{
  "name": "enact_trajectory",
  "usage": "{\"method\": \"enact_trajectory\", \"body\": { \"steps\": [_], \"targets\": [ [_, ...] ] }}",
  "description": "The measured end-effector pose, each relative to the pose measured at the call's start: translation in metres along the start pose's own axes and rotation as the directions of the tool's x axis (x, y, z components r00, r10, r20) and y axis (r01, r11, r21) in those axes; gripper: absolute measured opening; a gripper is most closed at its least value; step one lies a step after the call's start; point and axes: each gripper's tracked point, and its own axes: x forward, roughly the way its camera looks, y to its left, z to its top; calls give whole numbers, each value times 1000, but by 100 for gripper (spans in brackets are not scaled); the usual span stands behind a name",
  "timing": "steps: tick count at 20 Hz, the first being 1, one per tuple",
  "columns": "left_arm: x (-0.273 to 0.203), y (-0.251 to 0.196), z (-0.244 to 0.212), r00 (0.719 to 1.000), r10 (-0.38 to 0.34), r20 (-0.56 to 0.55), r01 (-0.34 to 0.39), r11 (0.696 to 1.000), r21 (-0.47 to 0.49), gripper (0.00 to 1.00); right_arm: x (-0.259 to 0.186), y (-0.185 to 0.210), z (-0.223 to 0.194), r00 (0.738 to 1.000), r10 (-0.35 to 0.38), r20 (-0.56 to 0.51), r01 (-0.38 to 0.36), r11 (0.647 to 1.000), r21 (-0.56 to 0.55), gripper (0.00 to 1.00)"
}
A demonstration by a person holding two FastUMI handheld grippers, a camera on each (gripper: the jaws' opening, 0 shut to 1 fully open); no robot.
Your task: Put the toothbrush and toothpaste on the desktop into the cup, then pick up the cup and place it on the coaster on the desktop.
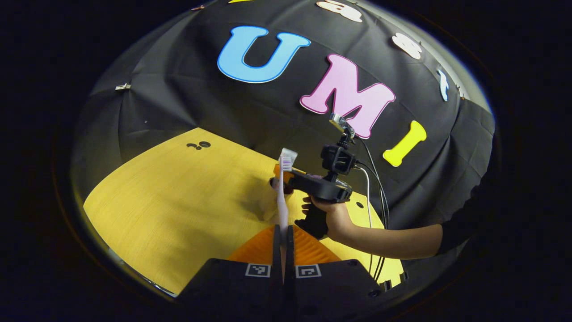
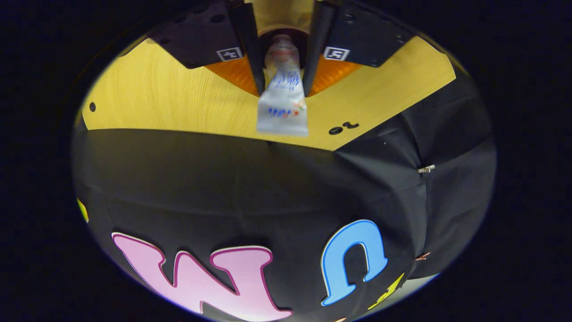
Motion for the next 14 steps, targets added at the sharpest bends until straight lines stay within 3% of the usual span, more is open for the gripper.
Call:
{"method": "enact_trajectory", "body": {
  "steps": [3,8,14],
  "targets": [
    [8,-7,-1,1000,-14,0,14,1000,13,6,-20,3,14,999,32,26,-32,999,-1,97],
    [25,-13,9,999,-35,34,34,999,24,6,-68,-17,40,997,18,71,-22,998,60,98],
    [72,-17,42,990,-69,124,57,993,102,6,-117,-76,43,995,-76,67,70,993,91,98]
  ]
}}
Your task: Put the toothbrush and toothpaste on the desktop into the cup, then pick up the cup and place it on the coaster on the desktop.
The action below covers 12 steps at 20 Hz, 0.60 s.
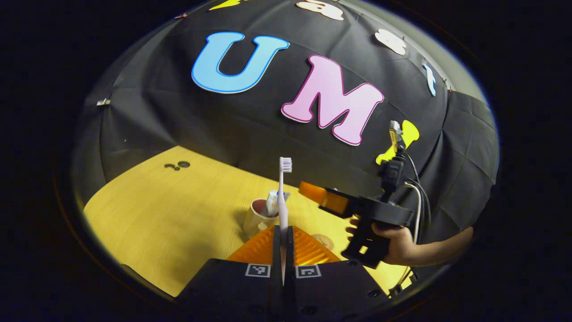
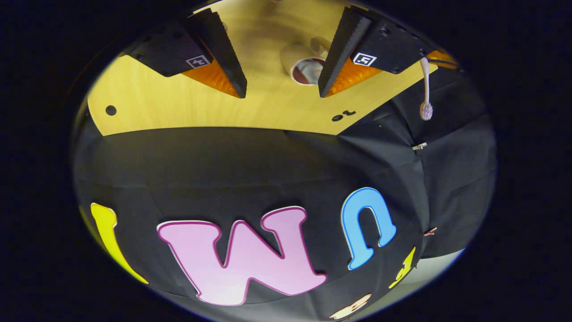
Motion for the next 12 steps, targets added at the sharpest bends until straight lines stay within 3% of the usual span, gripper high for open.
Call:
{"method": "enact_trajectory", "body": {
  "steps": [6,12],
  "targets": [
    [66,-10,18,992,-76,99,73,997,36,6,-41,-57,-16,994,-100,-42,101,994,29,98],
    [116,-1,17,989,-86,120,74,992,102,6,-77,-89,-37,985,-153,-77,154,988,6,98]
  ]
}}
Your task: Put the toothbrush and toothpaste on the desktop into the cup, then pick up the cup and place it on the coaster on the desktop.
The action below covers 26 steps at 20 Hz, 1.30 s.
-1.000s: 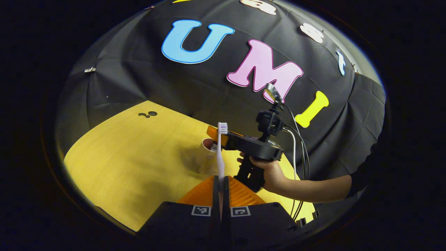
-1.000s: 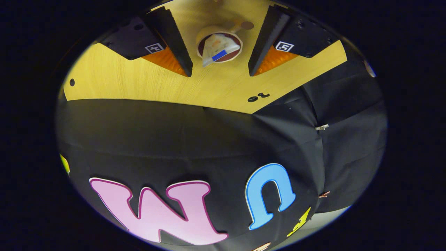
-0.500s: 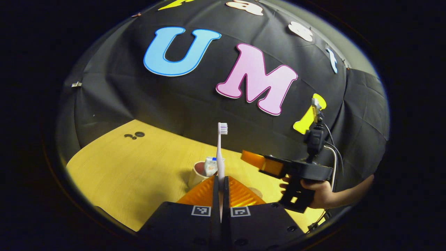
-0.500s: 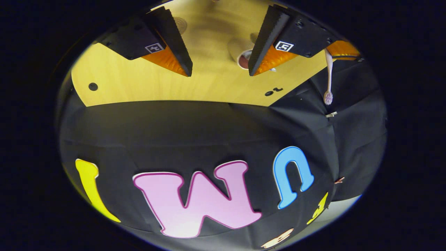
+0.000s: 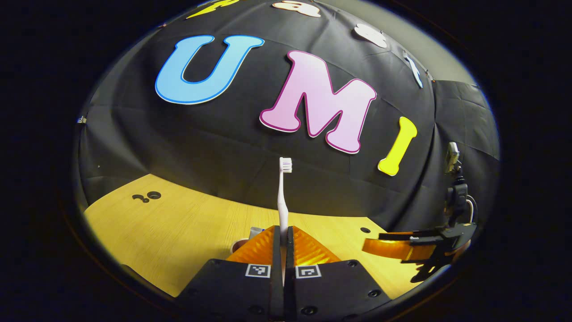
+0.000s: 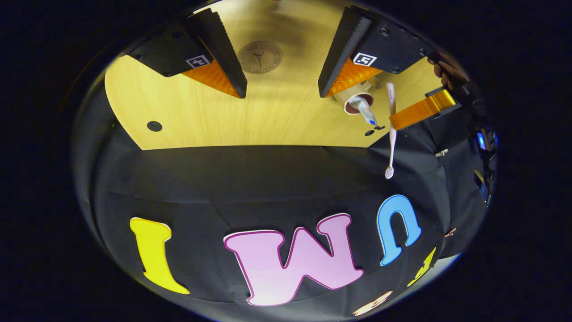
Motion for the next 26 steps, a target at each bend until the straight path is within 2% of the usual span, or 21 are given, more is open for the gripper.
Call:
{"method": "enact_trajectory", "body": {
  "steps": [4,8,16,22,25,26],
  "targets": [
    [19,17,-1,1000,14,6,-14,999,48,6,-16,-17,-21,999,-38,-32,37,999,-35,98],
    [32,21,2,999,-5,34,4,999,32,6,-24,-19,-50,995,-47,-90,45,999,-29,98],
    [49,33,4,989,-18,144,15,1000,22,6,-10,-18,-53,994,-59,-89,61,998,28,98],
    [43,36,2,985,-22,170,6,995,98,13,-5,-17,-68,991,-60,-116,63,998,19,99],
    [36,38,1,987,-18,158,-1,993,118,53,-3,-17,-74,989,-63,-134,67,997,28,99],
    [36,39,2,989,-8,150,-11,992,129,58,-2,-17,-75,989,-62,-136,67,997,29,99]
  ]
}}
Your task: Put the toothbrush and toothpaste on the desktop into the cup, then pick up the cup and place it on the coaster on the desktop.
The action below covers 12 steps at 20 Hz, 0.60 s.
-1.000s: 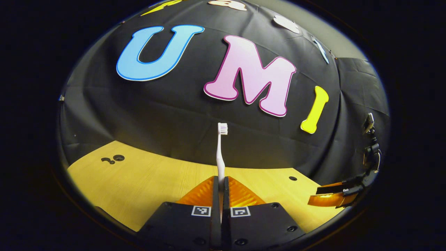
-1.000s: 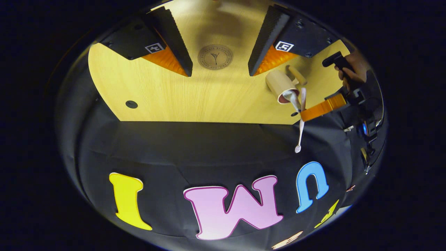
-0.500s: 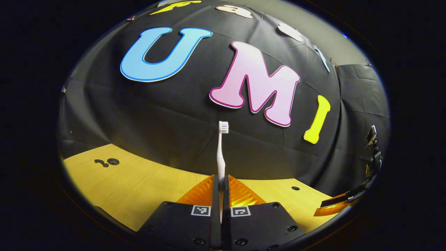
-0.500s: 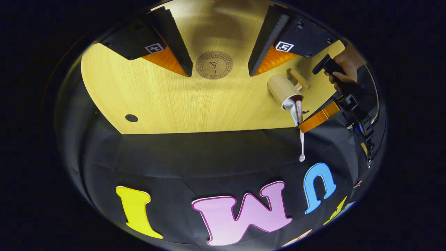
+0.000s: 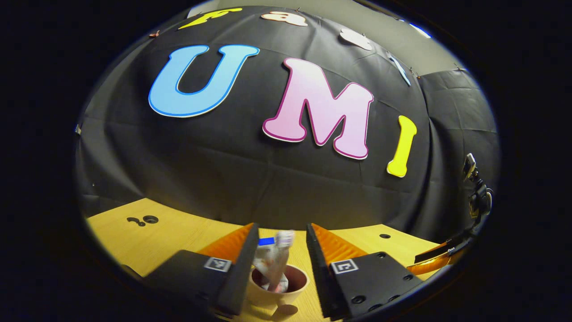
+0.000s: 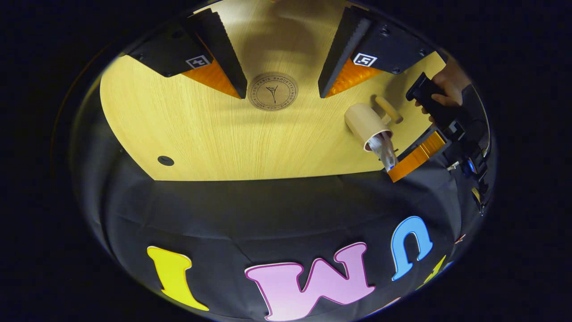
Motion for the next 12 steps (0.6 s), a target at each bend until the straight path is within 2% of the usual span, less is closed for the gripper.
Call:
{"method": "enact_trajectory", "body": {
  "steps": [1,5,8,12],
  "targets": [
    [-1,2,0,1000,10,-6,-10,1000,13,78,0,1,0,1000,3,-1,-3,1000,0,99],
    [-12,4,3,998,43,-52,-43,999,1,96,-1,0,1,1000,7,-1,-7,1000,-1,99],
    [-27,10,-1,989,96,-110,-95,995,18,97,-4,-4,2,1000,7,2,-7,1000,8,99],
    [-47,7,14,989,99,-107,-99,995,10,97,-9,-7,5,1000,5,7,-5,1000,21,98]
  ]
}}
